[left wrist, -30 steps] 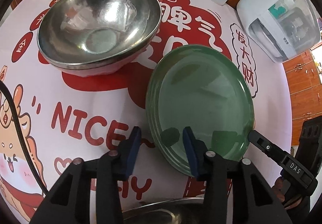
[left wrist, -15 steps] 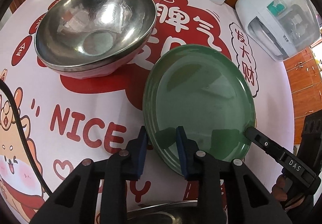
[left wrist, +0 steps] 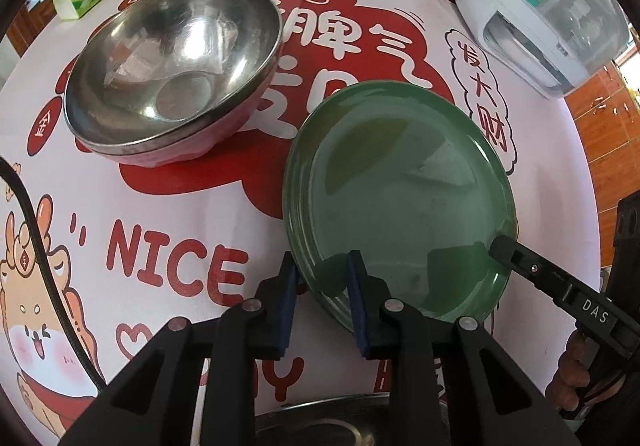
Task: Organize plates and bowls
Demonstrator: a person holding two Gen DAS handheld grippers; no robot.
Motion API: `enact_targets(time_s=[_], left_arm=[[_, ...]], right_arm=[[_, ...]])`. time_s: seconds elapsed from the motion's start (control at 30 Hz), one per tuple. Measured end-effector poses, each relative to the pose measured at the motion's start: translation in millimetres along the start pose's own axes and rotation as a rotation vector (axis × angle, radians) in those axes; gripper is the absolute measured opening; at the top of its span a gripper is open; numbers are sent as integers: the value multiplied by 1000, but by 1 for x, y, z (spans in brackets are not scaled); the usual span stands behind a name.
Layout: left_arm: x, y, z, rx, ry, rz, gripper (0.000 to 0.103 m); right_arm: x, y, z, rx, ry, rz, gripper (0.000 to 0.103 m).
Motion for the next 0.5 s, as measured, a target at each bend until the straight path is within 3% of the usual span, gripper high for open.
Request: enact_targets(time_s=[0.5], left_arm=[[-7, -22, 31, -31, -66, -78, 22]], right_arm=[[-3, 1, 34, -39, -37, 2, 14]])
Point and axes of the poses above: each gripper's, at about its wrist camera, not at the fingertips, and z roughly against the way its jaws point, y to its left, x to its top, the point moved 5 cm from there along -z, roughly the way its jaws point, and after that the axes turned 15 degrees about z, right-handed, at the moved point
